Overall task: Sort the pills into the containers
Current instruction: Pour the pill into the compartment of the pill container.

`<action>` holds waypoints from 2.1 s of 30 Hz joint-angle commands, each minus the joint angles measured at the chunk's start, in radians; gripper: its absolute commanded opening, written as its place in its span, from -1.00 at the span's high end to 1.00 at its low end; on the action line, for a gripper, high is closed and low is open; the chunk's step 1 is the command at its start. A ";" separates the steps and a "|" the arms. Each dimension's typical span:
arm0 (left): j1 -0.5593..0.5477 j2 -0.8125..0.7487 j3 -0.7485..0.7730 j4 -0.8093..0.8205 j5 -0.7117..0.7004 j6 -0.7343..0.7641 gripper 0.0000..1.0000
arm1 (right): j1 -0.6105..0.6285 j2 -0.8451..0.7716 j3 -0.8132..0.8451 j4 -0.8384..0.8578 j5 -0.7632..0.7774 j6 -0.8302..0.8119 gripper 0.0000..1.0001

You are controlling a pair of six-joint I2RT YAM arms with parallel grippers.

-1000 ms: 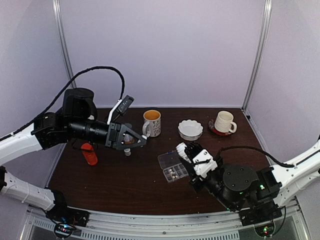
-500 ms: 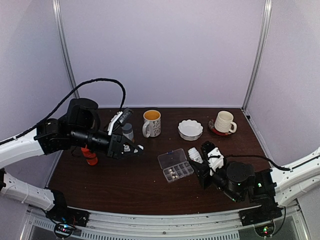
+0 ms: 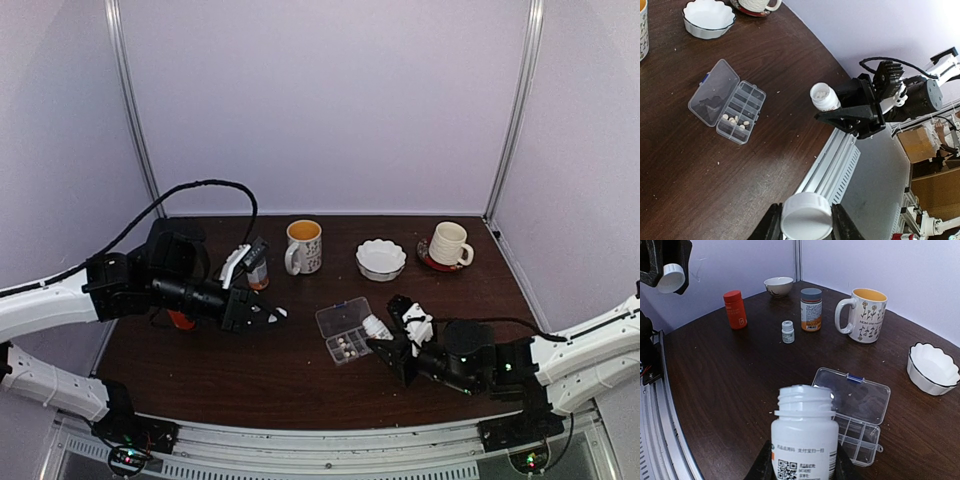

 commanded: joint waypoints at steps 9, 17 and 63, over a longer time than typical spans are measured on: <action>0.006 -0.008 -0.089 0.065 -0.118 0.035 0.97 | -0.133 0.159 -0.009 0.011 -0.296 0.172 1.00; 0.006 -0.011 -0.107 0.072 -0.132 0.050 1.00 | -0.196 0.237 0.023 -0.003 -0.356 0.197 1.00; 0.005 0.019 -0.175 0.126 -0.185 0.071 1.00 | -0.372 0.412 0.335 -0.493 -0.447 0.237 1.00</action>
